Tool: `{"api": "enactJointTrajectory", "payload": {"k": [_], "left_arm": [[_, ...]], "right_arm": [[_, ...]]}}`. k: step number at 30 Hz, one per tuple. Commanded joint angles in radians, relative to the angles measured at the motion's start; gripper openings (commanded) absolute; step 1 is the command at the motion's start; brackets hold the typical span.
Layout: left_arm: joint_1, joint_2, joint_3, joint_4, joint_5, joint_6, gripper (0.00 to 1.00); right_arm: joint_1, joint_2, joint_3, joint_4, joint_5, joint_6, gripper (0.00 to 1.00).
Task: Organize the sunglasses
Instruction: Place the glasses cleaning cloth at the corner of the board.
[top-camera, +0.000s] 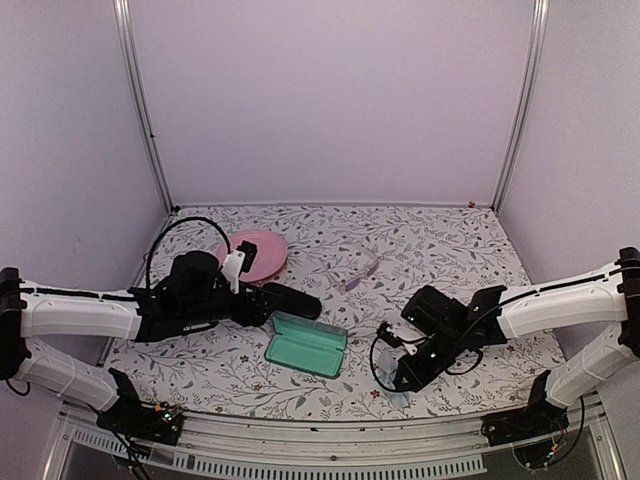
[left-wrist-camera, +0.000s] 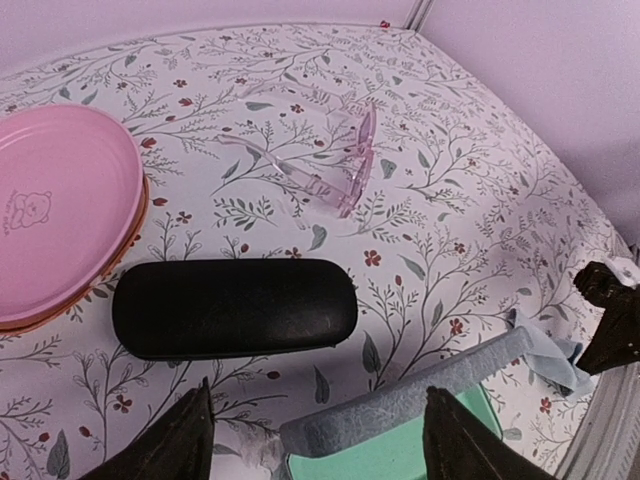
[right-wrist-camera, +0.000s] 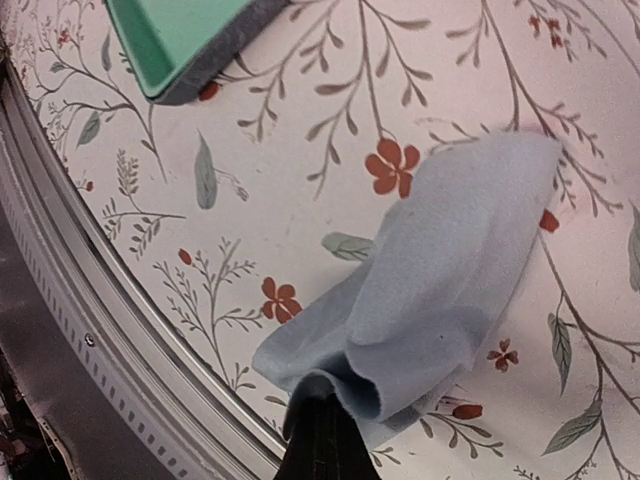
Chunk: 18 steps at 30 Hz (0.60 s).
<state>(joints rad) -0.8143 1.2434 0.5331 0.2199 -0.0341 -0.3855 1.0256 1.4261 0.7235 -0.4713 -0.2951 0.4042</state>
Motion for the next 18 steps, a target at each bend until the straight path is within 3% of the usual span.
{"api": "enactJointTrajectory", "payload": {"k": [1, 6, 13, 18], "left_arm": [[-0.011, -0.003, -0.002, 0.015, 0.01, 0.008, 0.73], [-0.021, -0.003, -0.001, 0.015, 0.009, 0.005, 0.73], [-0.034, -0.015, -0.004, 0.008, -0.005, 0.0, 0.73], [-0.042, -0.018, -0.001, 0.007, -0.009, -0.005, 0.73]], "right_arm": [[0.022, -0.016, -0.047, -0.033, 0.038, 0.08, 0.02], [0.056, -0.023, -0.031, -0.074, 0.096, 0.128, 0.08], [0.108, -0.038, 0.002, -0.077, 0.124, 0.153, 0.28], [0.134, -0.03, 0.029, -0.082, 0.147, 0.156, 0.34]]}}
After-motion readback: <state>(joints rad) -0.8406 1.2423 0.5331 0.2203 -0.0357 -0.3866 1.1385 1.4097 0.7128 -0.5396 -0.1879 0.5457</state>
